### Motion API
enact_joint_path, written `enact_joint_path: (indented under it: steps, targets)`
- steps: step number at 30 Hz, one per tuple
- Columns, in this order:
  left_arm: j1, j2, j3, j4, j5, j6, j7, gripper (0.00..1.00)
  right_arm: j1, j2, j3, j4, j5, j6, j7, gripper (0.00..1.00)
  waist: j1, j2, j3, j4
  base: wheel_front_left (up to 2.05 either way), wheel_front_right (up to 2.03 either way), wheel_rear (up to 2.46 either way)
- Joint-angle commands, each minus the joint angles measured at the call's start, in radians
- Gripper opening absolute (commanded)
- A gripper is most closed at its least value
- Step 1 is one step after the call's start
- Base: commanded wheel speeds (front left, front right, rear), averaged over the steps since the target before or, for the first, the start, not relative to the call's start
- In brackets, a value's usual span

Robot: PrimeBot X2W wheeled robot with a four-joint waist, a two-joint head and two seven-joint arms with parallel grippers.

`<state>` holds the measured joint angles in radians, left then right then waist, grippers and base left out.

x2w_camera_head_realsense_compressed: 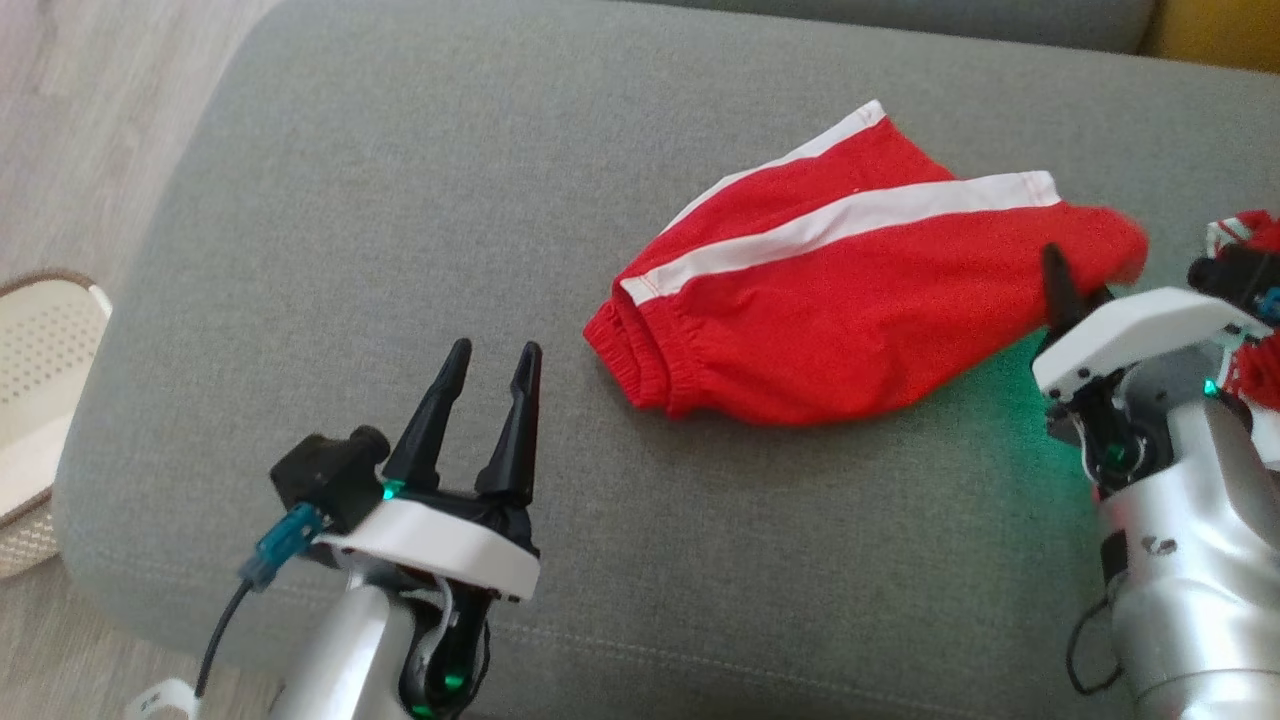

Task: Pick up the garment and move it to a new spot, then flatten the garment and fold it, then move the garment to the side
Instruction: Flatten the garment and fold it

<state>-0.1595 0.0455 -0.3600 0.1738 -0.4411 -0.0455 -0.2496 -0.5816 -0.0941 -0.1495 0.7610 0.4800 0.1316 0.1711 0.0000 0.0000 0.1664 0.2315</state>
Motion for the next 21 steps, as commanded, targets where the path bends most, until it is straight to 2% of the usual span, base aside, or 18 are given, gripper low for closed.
enact_joint_path:
  steps: [1,6,11,17,21]
  targets:
    - [-0.015,0.005,0.040,-0.028,0.007,-0.007,-0.012,1.00,-0.011,0.002,0.017,-0.028,-0.012,-0.001,-0.007,1.00,0.0000,0.0000,-0.011,-0.004,0.00,0.00,0.00]
    - [0.010,0.005,0.057,-0.031,0.006,-0.008,-0.012,1.00,0.036,0.000,-0.013,-0.031,-0.101,-0.001,-0.077,1.00,0.0000,0.0000,-0.059,-0.031,0.00,0.00,0.00]
    - [0.036,0.005,0.079,-0.046,0.005,-0.009,-0.012,1.00,0.151,0.023,-0.005,-0.131,-0.119,-0.001,-0.164,1.00,0.0000,0.0000,-0.103,-0.079,0.00,0.00,0.00]
    - [0.052,0.005,0.104,-0.061,0.005,-0.009,-0.012,1.00,0.323,0.040,0.084,-0.317,-0.107,-0.001,-0.262,1.00,0.0000,0.0000,-0.108,-0.152,0.00,0.00,0.00]
    - [0.042,0.005,0.109,-0.057,0.012,-0.013,-0.012,1.00,0.370,0.042,0.129,-0.390,-0.113,-0.001,-0.284,1.00,0.0000,0.0000,-0.097,-0.198,0.00,0.00,0.00]
